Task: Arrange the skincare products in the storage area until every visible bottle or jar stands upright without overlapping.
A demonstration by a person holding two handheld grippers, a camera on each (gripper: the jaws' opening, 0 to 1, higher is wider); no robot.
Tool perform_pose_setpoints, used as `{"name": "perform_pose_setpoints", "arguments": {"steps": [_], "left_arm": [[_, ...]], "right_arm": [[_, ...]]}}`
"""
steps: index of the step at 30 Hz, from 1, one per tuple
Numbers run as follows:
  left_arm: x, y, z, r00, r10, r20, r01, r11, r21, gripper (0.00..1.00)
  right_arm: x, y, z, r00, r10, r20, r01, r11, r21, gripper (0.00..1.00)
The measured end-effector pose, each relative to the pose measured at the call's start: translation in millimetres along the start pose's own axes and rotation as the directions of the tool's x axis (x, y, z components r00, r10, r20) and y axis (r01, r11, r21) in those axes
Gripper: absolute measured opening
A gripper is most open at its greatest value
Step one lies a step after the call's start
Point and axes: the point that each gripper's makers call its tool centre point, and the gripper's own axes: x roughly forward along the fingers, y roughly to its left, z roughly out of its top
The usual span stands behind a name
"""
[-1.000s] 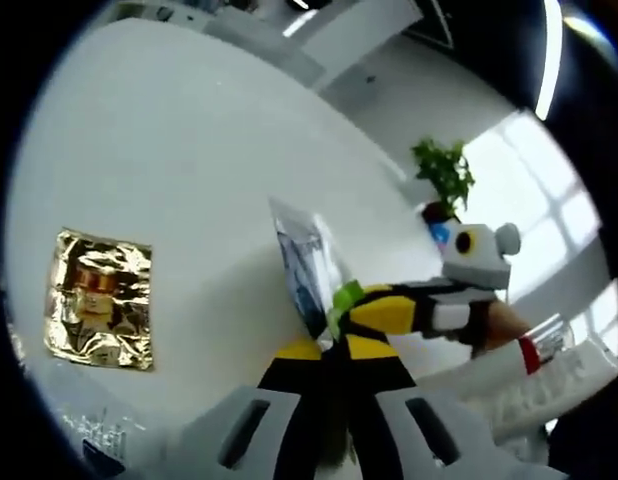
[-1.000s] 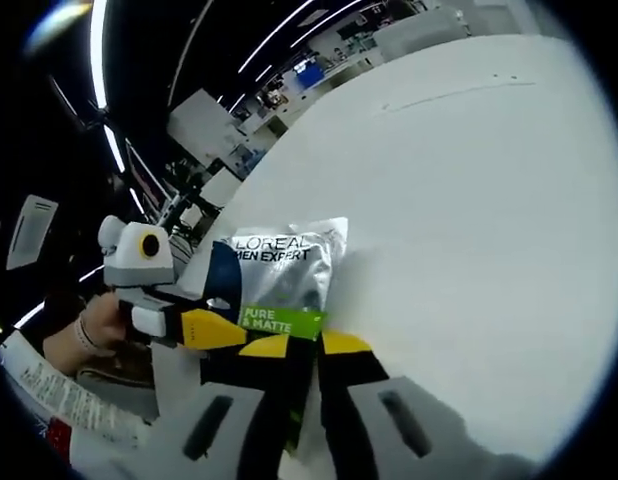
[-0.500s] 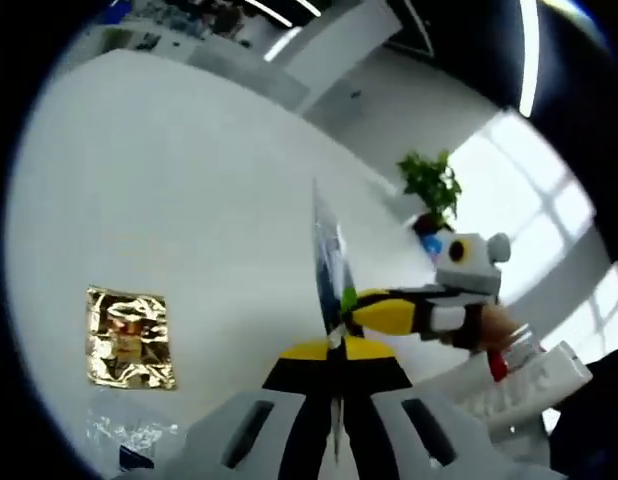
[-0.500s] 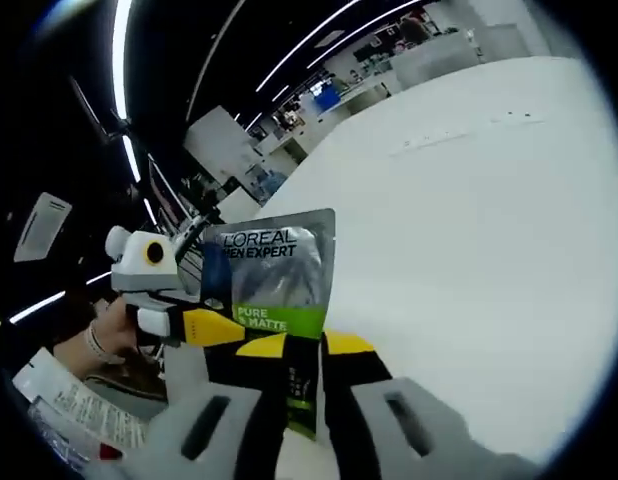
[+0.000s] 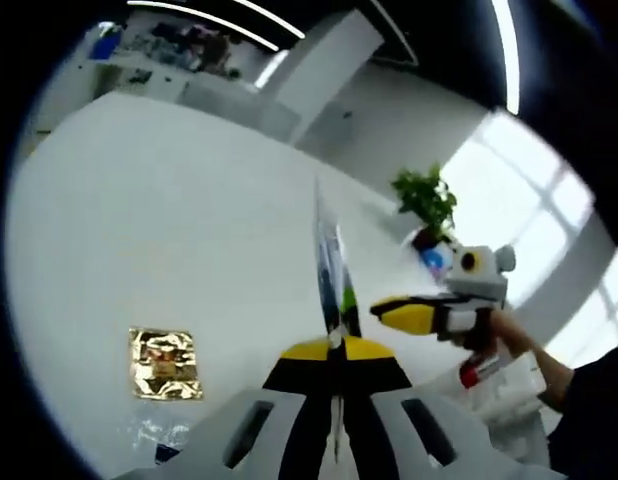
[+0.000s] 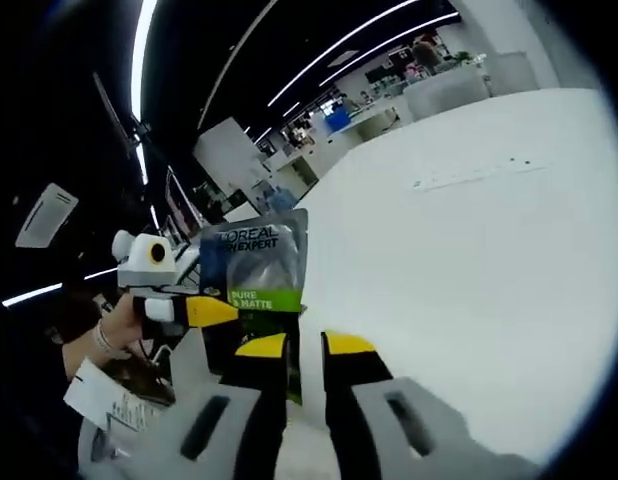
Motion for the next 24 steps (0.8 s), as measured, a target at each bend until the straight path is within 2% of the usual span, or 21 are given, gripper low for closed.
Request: {"name": "perform_pose_setpoints", "arguments": {"steps": [5,6,8,14,24], "left_arm": [[-20,-9.6,12.4,0.999,0.004,0.043,-0.004,1.0,0.015,0.0],[-25,-3.3,16.1,0.999,0.005,0.053,-0.006,1.0,0.015,0.0],[-32,-5.4,20.2,0.998,0.007,0.065,-0.008,1.0,0.018,0.0],[-51,-10.8,27.2,0.996,0.025,0.087,-0.029,0.998,0.049,0.0],[-75,-22.9,33.6,0.993,0.003,0.12,-0.013,0.996,0.085,0.0]], "right_arm": [[-10,11,11.3,1.0,0.004,0.023,-0.003,1.0,-0.019,0.14],[-12,14,13.6,1.0,0.007,0.027,-0.007,1.0,-0.022,0.14],[-15,20,16.9,0.999,0.018,0.032,-0.017,0.999,-0.027,0.14],[-27,43,21.8,0.998,0.032,0.051,-0.029,0.998,-0.063,0.15],[-51,70,35.4,0.996,0.037,0.083,-0.028,0.994,-0.11,0.15]]}}
